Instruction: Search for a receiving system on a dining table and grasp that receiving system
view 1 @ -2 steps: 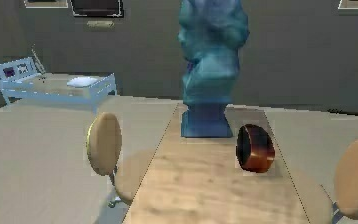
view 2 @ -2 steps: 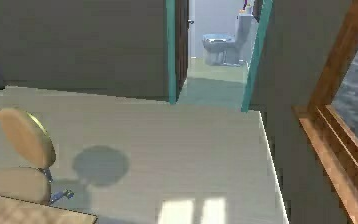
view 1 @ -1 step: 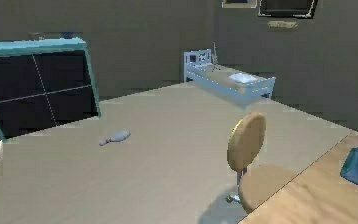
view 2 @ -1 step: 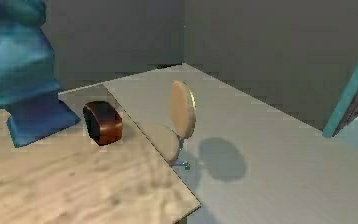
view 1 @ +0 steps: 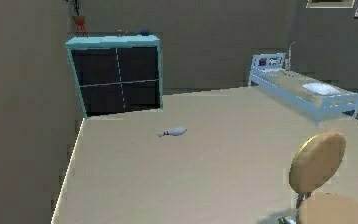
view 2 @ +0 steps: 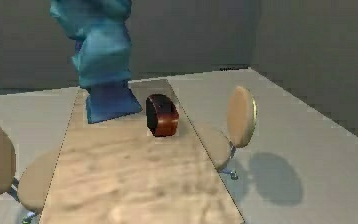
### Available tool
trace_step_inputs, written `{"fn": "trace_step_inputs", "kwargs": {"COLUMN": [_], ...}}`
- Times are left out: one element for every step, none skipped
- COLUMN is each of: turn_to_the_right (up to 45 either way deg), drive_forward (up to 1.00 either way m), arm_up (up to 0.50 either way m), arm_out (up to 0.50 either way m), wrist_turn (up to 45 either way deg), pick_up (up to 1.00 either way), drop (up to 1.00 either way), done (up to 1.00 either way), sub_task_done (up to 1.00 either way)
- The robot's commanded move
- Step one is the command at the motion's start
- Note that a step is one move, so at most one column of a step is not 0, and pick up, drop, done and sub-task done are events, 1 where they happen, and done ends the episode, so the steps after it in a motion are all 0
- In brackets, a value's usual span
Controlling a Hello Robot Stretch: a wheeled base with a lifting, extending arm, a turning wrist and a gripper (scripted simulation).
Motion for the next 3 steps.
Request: {"fn": "trace_step_inputs", "kwargs": {"turn_to_the_right": [45.0,45.0,45.0], "drive_forward": [0.0,0.0,0.0], "arm_up": [0.0,0.0,0.0], "arm_out": [0.0,0.0,0.0], "wrist_turn": [0.0,0.0,0.0], "pick_up": [0.0,0.0,0.0], "drop": [0.0,0.0,0.0], "done": [0.0,0.0,0.0], "sub_task_done": [0.0,0.0,0.0]}}
